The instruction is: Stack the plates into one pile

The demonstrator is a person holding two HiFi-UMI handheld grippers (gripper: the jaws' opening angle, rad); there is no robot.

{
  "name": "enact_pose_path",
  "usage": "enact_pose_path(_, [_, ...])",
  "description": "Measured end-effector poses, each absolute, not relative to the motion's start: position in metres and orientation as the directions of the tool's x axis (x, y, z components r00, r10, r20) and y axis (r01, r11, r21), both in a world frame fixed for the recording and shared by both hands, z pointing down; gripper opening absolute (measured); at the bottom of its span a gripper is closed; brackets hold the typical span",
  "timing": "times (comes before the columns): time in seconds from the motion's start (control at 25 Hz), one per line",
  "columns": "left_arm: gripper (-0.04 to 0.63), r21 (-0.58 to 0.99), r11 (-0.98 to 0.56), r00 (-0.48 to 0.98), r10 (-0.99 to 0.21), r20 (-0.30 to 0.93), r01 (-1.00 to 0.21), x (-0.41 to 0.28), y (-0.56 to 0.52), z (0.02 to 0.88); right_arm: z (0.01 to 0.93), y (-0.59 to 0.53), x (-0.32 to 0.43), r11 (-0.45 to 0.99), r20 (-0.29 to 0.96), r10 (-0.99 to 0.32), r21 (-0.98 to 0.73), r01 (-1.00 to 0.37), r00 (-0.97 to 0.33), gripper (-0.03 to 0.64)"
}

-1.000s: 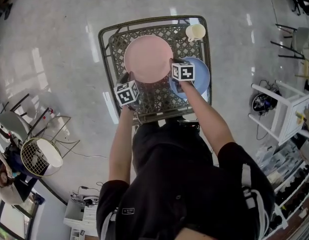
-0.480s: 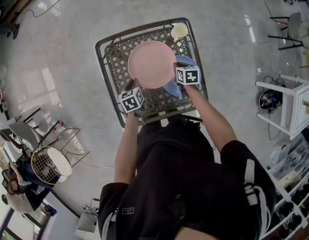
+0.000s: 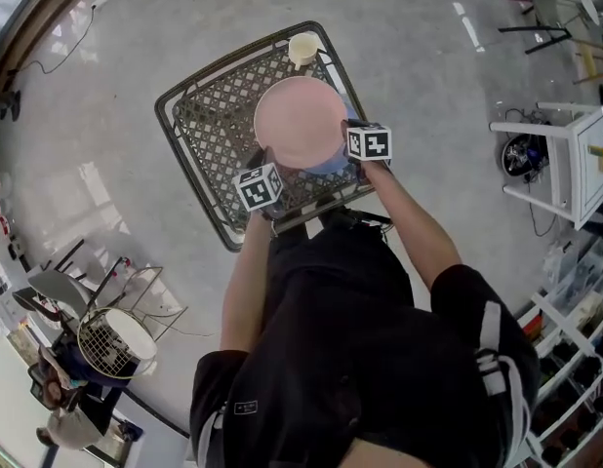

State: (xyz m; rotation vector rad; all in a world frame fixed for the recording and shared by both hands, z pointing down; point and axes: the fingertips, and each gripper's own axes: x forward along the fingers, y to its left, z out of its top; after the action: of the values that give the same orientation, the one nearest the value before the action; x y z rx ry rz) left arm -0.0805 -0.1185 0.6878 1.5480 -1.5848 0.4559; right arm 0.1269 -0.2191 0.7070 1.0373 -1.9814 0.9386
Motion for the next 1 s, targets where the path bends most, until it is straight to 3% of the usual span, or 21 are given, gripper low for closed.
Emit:
enact_pose_path(0.4, [0.069,0.291,0.121,0.180,-0.549,0.816,-0.949,-0.034,-0.122,0.725,0.738,-0.204,0.181,0.347,0.867,-0.328,-0.259,-0.902,-0.375,0.037])
enact_pose_path(1.0, [0.067,0.266,0.127,0.180,-0.462,0.869,-0.956,-0.022,-0.115,0.765,0.778,-0.188,0.196,0.322,0.903,-0.257,-0.257,-0.911,-0.345,0.037])
